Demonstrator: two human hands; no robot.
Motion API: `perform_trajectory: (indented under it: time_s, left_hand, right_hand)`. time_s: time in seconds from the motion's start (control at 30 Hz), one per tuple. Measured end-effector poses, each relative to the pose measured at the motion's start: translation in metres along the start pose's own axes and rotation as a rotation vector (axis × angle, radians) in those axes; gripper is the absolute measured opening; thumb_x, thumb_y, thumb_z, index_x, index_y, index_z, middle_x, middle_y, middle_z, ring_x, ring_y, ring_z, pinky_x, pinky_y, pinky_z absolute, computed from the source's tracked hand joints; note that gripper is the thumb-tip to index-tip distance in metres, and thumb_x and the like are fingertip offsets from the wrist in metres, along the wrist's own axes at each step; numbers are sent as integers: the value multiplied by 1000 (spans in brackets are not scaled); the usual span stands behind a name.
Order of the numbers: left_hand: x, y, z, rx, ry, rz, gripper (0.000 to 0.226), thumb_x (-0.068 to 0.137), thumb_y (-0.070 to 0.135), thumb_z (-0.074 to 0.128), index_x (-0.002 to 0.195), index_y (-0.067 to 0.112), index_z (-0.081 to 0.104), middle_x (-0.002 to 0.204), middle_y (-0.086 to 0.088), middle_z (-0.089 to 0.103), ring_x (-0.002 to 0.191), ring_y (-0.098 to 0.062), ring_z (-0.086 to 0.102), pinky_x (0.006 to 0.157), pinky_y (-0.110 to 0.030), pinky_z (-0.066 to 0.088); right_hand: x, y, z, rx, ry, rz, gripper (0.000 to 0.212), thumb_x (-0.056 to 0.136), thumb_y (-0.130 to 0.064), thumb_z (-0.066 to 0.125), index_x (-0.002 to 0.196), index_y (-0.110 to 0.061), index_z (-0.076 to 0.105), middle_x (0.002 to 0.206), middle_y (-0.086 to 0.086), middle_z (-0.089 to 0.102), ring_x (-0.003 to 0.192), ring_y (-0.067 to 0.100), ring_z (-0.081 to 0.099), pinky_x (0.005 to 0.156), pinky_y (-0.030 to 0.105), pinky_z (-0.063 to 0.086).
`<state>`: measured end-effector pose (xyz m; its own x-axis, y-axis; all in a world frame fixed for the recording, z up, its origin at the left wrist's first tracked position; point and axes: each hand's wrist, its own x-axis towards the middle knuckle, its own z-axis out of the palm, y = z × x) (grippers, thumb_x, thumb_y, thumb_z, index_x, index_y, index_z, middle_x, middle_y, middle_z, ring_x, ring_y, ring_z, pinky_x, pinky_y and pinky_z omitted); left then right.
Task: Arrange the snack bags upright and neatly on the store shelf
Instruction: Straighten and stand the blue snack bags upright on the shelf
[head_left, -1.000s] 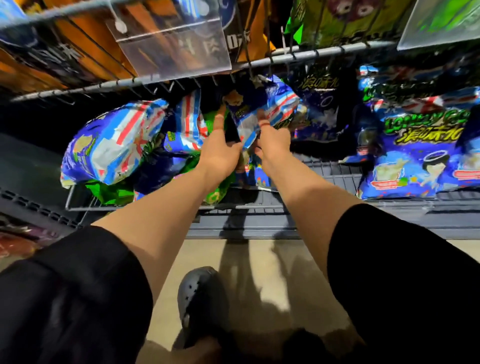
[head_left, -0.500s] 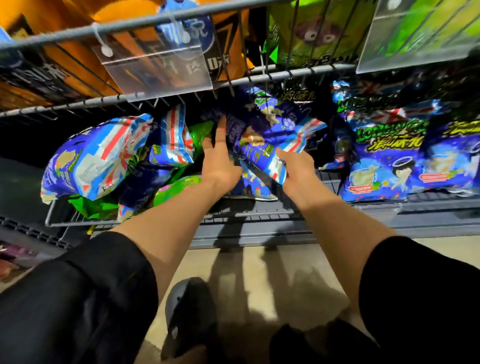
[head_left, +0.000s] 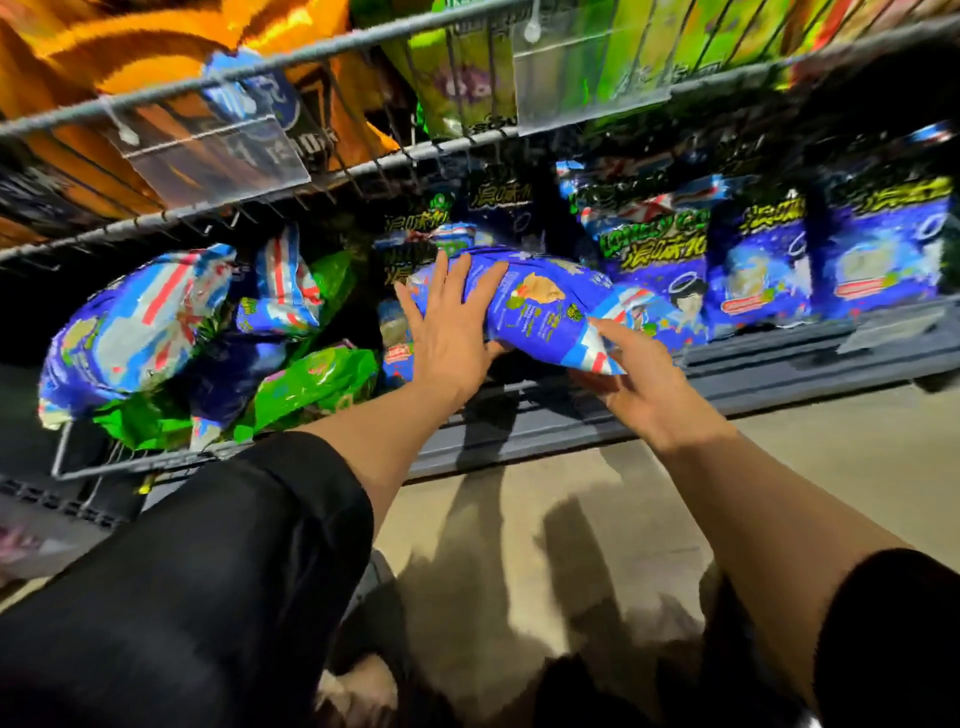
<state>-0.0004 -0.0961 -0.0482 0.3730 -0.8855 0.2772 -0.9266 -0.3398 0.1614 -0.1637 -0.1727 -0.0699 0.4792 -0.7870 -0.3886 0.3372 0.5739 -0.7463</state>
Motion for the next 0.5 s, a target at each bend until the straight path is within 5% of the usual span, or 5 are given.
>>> perform_trajectory:
  time_s: [0.13, 0.23, 0.3, 0.4, 0.5]
  left_hand:
    - [-9, 17, -1, -116, -34, -79, 61, 81, 49, 64, 137, 35, 44, 136, -5, 51, 138, -25, 34, 113, -64, -3]
    - [-7, 29, -10, -370, -37, -195, 50, 79, 54, 64, 123, 31, 59, 119, -5, 67, 117, -28, 56, 109, -49, 31]
    - [-5, 36, -21, -546, -39, -215, 40, 81, 48, 67, 114, 25, 65, 114, -5, 69, 106, -25, 62, 90, -35, 46]
    - [4, 34, -37, -796, -94, -206, 14, 83, 41, 68, 87, 27, 66, 95, -3, 70, 84, -18, 61, 80, -32, 47]
    - [11, 24, -46, -1033, -289, -182, 16, 82, 43, 66, 88, 29, 69, 98, 1, 73, 88, -18, 67, 87, -38, 53]
  right_hand:
    - [-26, -12, -21, -105, -26, -27, 31, 94, -45, 44, 95, -19, 60, 78, 0, 73, 69, 10, 70, 74, 29, 48]
    - [-31, -20, -35, -144, 60, -77, 31, 94, -49, 42, 89, -21, 54, 87, -1, 66, 84, 11, 64, 81, 29, 45]
    - [-33, -20, -38, -255, 119, -124, 24, 90, -45, 53, 87, -22, 54, 91, -3, 59, 95, 13, 60, 81, 28, 43]
    - [-34, -16, -40, -365, 119, -192, 59, 72, -50, 70, 118, -17, 52, 119, -1, 58, 117, 15, 55, 86, 29, 41]
    - [-33, -15, -29, -316, -34, -226, 54, 83, -29, 69, 129, -13, 47, 115, 0, 64, 97, 7, 63, 78, 22, 48]
